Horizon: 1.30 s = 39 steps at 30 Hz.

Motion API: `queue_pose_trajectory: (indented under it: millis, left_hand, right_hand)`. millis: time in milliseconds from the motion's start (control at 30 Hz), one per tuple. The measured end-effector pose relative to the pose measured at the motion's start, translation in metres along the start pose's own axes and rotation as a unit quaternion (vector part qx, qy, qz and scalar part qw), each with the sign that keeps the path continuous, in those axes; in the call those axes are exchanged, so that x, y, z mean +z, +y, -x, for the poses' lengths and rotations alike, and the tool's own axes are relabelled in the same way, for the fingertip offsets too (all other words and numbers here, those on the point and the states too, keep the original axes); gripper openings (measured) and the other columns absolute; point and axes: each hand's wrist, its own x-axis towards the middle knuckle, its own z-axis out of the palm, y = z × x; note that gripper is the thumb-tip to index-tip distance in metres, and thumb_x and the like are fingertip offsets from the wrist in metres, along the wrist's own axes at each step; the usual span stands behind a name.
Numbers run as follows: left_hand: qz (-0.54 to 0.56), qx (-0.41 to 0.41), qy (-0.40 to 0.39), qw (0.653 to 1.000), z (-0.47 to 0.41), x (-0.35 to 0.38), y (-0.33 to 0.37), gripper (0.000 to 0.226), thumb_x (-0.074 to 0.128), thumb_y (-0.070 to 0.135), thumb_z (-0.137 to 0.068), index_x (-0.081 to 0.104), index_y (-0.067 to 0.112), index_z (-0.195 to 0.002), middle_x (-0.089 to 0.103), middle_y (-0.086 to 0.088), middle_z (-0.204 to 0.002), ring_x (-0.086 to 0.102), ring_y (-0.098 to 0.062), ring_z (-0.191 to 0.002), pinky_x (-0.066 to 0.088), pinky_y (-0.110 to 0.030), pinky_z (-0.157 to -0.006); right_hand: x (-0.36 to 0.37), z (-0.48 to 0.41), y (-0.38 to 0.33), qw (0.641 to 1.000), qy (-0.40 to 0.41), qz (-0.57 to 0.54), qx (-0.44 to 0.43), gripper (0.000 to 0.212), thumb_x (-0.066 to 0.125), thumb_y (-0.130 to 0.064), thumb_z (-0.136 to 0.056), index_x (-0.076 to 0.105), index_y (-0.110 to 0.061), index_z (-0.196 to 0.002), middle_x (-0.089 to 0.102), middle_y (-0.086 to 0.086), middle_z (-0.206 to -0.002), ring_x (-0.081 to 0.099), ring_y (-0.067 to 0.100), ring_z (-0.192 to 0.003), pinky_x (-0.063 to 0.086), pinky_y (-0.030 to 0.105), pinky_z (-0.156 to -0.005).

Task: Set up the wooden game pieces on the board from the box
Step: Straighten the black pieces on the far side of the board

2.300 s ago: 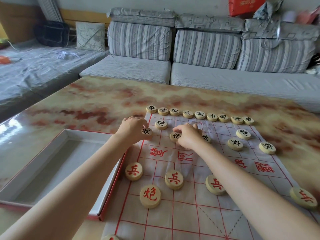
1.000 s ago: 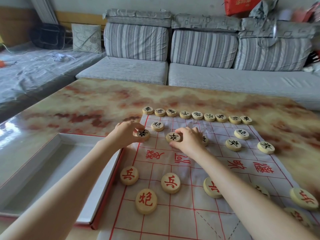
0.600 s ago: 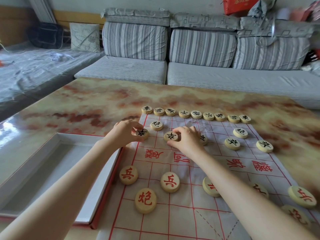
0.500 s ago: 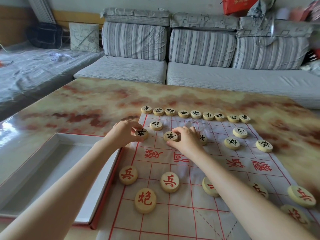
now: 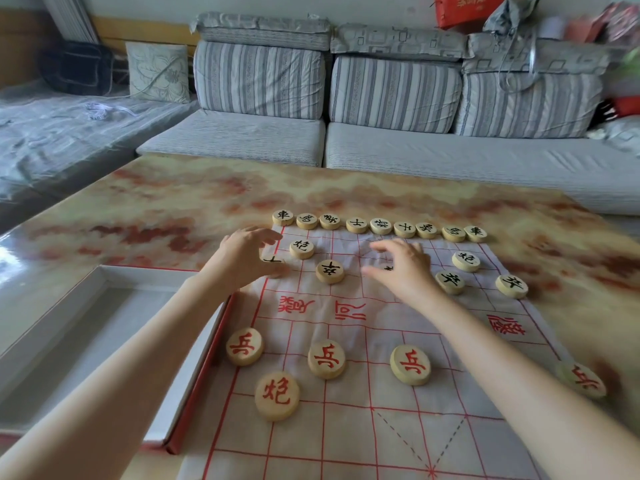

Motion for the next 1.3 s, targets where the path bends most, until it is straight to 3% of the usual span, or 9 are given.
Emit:
queue_pose_trajectory:
  millis: [233, 400, 567, 633, 767, 900, 1100, 1167, 1300]
  left_hand:
    - [0.012, 0.067, -0.053, 0.996, -0.007, 0.033, 0.087, 0.038, 0.071, 0.025, -0.076, 0.063, 0.022, -0.113, 0.066, -0.001, -0.114, 0.059, -0.022, -0.108, 0.045, -0.036, -0.094]
    - [0.016, 0.05, -0.115, 0.992, -0.015, 0.074, 0.126, 0.047, 0.073, 0.031, -0.075, 0.059, 0.019, -0.119, 0.063, -0.003, -0.118, 0.06, -0.023, -0.107, 0.049, -0.035, -0.09]
    - [0.013, 0.113, -0.156, 0.981, -0.021, 0.093, 0.139, 0.057, 0.07, 0.011, -0.076, 0.052, 0.02, -0.129, 0.05, -0.004, -0.136, 0.047, -0.023, -0.125, 0.04, -0.038, -0.102]
    - [0.031, 0.117, -0.156, 0.98, -0.023, 0.094, 0.14, 0.053, 0.066, 0.006, -0.078, 0.054, 0.02, -0.128, 0.054, -0.002, -0.134, 0.05, -0.021, -0.122, 0.042, -0.033, -0.101]
    - [0.071, 0.075, -0.107, 0.989, -0.023, 0.095, 0.141, 0.052, 0.073, 0.028, -0.076, 0.057, 0.022, -0.125, 0.059, -0.003, -0.126, 0.059, -0.02, -0.107, 0.042, -0.023, -0.081]
    - [0.04, 0.028, -0.052, 0.997, -0.025, 0.1, 0.146, 0.066, 0.075, 0.046, -0.068, 0.055, 0.018, -0.123, 0.054, -0.006, -0.123, 0.053, -0.026, -0.111, 0.044, -0.035, -0.089]
    - [-0.006, -0.051, -0.04, 0.998, -0.026, 0.102, 0.154, 0.053, 0.068, 0.053, -0.071, 0.064, 0.006, -0.094, 0.064, -0.011, -0.096, 0.06, -0.027, -0.088, 0.042, -0.03, -0.064]
    - [0.038, -0.039, -0.047, 0.997, -0.026, 0.103, 0.154, 0.046, 0.07, 0.042, -0.074, 0.064, 0.008, -0.104, 0.065, -0.01, -0.104, 0.061, -0.027, -0.094, 0.042, -0.028, -0.068]
    - [0.115, 0.022, -0.117, 0.986, -0.025, 0.099, 0.155, 0.057, 0.072, 0.022, -0.076, 0.052, 0.012, -0.129, 0.061, -0.007, -0.125, 0.057, -0.02, -0.115, 0.044, -0.026, -0.095]
  right_hand:
    - [-0.062, 0.014, 0.105, 0.994, -0.057, -0.012, 0.091, 0.042, 0.066, -0.013, -0.08, 0.058, -0.034, -0.116, 0.056, 0.008, -0.121, 0.044, 0.021, -0.122, 0.034, 0.031, -0.102]
    - [-0.069, 0.013, 0.122, 0.99, -0.131, 0.029, 0.053, 0.058, 0.066, -0.024, -0.08, 0.046, -0.049, -0.128, 0.045, 0.004, -0.138, 0.04, 0.019, -0.129, 0.031, 0.039, -0.109]
    - [-0.069, 0.014, 0.115, 0.988, -0.145, 0.051, 0.014, 0.047, 0.06, -0.022, -0.086, 0.05, -0.046, -0.126, 0.045, -0.003, -0.122, 0.044, 0.012, -0.114, 0.03, 0.024, -0.086]
    - [-0.069, 0.015, 0.116, 0.989, -0.132, 0.061, 0.011, 0.043, 0.062, -0.027, -0.087, 0.052, -0.042, -0.126, 0.042, -0.005, -0.115, 0.045, 0.012, -0.11, 0.026, 0.021, -0.083]
    - [-0.066, 0.017, 0.117, 0.994, -0.099, 0.037, 0.012, 0.043, 0.066, -0.031, -0.084, 0.054, -0.032, -0.126, 0.045, -0.007, -0.113, 0.044, 0.014, -0.117, 0.026, 0.022, -0.087]
    - [-0.059, 0.016, 0.119, 0.998, -0.058, 0.038, 0.011, 0.045, 0.071, -0.037, -0.078, 0.061, -0.022, -0.119, 0.057, -0.002, -0.117, 0.04, 0.018, -0.119, 0.032, 0.029, -0.096]
    - [-0.053, 0.016, 0.119, 0.996, 0.005, 0.087, 0.016, 0.047, 0.072, -0.051, -0.071, 0.064, -0.019, -0.104, 0.057, -0.005, -0.095, 0.046, 0.019, -0.108, 0.031, 0.028, -0.084]
    - [-0.049, 0.015, 0.119, 0.994, 0.031, 0.103, 0.025, 0.049, 0.069, -0.056, -0.07, 0.064, -0.018, -0.1, 0.063, -0.003, -0.1, 0.048, 0.02, -0.105, 0.032, 0.03, -0.085]
    - [-0.046, 0.017, 0.122, 0.993, 0.031, 0.108, 0.032, 0.055, 0.064, -0.06, -0.072, 0.062, -0.017, -0.105, 0.06, -0.001, -0.112, 0.045, 0.023, -0.108, 0.031, 0.032, -0.09]
